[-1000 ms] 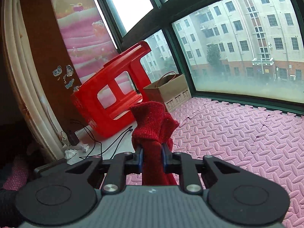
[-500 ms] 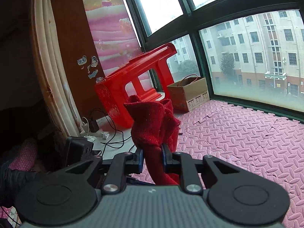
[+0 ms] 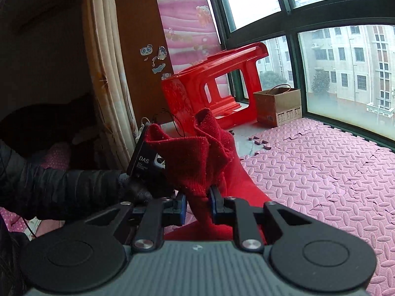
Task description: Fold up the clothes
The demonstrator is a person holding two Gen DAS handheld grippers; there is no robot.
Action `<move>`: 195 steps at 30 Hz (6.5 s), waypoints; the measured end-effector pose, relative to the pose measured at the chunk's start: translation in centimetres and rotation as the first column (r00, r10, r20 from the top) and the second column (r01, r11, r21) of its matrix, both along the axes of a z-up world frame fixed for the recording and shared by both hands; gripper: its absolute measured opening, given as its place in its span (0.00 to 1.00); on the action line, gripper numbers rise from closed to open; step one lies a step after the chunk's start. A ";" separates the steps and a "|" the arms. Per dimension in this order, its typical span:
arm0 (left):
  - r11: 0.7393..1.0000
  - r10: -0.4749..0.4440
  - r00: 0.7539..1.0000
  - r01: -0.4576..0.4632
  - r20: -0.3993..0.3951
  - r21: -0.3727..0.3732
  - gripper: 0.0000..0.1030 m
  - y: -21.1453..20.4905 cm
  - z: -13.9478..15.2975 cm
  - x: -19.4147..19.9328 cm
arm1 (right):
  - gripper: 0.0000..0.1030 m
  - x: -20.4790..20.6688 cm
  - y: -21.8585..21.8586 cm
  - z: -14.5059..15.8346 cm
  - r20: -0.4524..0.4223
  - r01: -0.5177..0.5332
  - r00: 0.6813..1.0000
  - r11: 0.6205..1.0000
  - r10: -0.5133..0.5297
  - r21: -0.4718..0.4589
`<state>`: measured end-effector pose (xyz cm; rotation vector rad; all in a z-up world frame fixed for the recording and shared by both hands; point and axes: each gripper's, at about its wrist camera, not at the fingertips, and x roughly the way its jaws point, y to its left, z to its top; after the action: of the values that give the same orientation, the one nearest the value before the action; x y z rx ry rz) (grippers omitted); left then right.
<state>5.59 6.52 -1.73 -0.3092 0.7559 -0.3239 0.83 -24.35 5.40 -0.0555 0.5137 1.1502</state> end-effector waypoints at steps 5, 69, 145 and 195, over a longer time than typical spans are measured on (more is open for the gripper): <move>1.000 0.025 1.000 -0.025 0.006 -0.019 0.22 1.2 0.6 -1.5 | 0.20 -2.4 -0.1 -1.1 0.014 -0.033 0.999 0.999 0.033 -0.035; 0.969 -0.200 0.977 0.208 0.071 -0.137 0.10 -2.0 8.7 -14.9 | 0.13 -2.3 -0.4 -8.2 -0.665 0.224 0.695 0.961 -0.274 -0.161; 0.960 -0.277 0.959 0.272 -0.065 -0.073 0.10 -8.2 2.2 -12.7 | 0.41 3.3 5.0 -4.8 0.008 0.288 0.953 0.901 -0.302 -0.324; 0.966 -0.252 0.968 0.250 -0.022 -0.057 0.11 -7.7 2.7 -13.5 | 0.46 3.3 1.8 -4.5 -0.113 0.157 0.972 0.929 -0.206 -0.336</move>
<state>-7.94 -1.18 0.94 -0.2697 0.8173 -0.5814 4.16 -22.58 0.93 -0.2063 0.8205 0.8820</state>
